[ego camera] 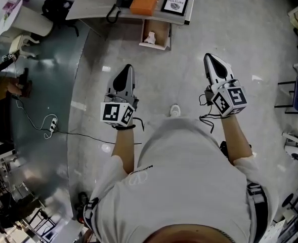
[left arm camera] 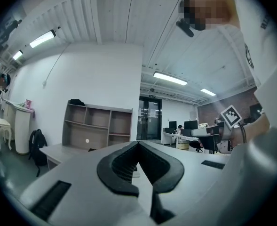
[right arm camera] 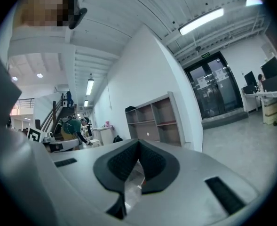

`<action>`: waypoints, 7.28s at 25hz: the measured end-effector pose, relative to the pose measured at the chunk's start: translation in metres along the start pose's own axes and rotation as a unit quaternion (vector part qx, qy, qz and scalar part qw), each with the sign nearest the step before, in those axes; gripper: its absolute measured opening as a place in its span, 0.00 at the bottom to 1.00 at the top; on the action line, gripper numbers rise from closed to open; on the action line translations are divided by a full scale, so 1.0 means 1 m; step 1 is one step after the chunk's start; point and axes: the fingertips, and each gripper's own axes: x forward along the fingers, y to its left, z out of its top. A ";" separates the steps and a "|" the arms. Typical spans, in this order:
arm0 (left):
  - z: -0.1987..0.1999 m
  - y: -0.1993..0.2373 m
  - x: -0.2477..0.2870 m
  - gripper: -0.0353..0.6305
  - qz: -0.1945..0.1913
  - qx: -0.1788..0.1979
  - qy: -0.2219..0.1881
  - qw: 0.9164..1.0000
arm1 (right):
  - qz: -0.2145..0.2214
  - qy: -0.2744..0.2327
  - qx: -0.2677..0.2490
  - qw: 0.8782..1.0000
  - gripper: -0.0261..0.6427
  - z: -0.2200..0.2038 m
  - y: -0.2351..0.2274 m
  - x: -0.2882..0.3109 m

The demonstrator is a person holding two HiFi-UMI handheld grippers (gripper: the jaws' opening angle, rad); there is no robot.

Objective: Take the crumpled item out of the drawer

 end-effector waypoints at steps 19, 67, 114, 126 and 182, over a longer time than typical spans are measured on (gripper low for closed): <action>-0.009 0.067 0.067 0.05 0.004 -0.011 0.000 1.000 | 0.002 0.024 0.006 1.000 0.04 -0.016 -0.019 0.093; -0.225 0.236 0.329 0.05 -0.061 -0.044 0.141 0.987 | 0.024 0.216 0.004 0.976 0.04 -0.221 -0.058 0.424; -0.497 0.244 0.346 0.05 -0.022 -0.121 0.236 0.964 | -0.023 0.343 0.083 0.935 0.04 -0.488 -0.115 0.483; -0.516 0.254 0.342 0.05 -0.016 -0.125 0.247 0.961 | -0.035 0.384 0.085 0.919 0.04 -0.519 -0.112 0.498; -0.539 0.267 0.344 0.05 -0.030 -0.131 0.250 0.959 | -0.074 0.447 0.063 0.889 0.14 -0.569 -0.120 0.507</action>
